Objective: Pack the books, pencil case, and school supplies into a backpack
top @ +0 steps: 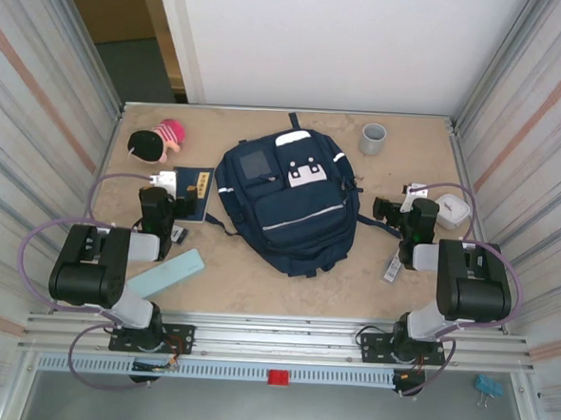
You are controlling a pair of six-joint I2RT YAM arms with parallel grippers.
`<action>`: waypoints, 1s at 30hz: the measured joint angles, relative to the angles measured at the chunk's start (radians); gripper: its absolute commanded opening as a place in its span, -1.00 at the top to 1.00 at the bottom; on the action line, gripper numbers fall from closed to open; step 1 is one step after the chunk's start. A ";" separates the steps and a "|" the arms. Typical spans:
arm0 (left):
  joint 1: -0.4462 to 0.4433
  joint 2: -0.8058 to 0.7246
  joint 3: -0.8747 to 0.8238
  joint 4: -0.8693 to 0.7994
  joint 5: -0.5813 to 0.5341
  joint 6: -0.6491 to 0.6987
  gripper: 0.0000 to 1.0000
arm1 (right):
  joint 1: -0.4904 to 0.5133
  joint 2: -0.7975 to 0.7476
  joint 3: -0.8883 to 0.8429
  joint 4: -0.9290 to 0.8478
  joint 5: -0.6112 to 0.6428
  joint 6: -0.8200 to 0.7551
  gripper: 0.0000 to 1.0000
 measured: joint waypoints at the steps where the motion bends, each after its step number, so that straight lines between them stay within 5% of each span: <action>1: 0.000 0.000 0.000 0.000 0.000 0.000 -0.97 | 0.000 0.000 0.000 0.000 0.000 0.000 -0.97; 30: 0.000 0.000 0.000 0.000 0.001 0.000 -0.95 | 0.000 0.000 0.000 0.000 0.000 0.000 -0.97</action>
